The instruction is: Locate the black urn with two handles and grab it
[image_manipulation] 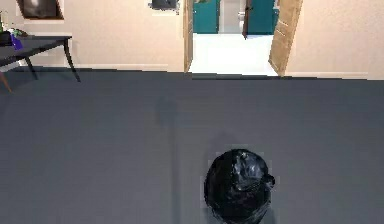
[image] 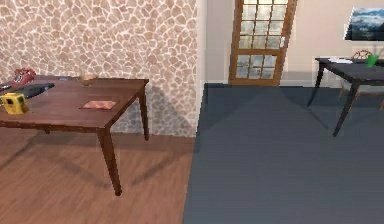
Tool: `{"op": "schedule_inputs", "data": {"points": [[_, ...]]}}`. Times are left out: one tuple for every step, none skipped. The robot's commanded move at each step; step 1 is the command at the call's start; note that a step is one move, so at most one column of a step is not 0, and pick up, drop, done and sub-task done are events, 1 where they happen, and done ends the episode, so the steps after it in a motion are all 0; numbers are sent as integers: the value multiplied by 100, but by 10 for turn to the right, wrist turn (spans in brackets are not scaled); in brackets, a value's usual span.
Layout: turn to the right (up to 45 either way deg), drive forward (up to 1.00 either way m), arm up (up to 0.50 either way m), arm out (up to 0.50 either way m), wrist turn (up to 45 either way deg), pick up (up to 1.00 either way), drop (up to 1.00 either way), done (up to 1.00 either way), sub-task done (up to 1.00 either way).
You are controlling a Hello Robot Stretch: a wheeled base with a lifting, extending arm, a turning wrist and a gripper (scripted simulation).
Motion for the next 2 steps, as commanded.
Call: {"op": "schedule_inputs", "data": {"points": [[420,0,0,0,0,0,0,0,0],[0,95,0,0,0,0,0,0,0]]}}
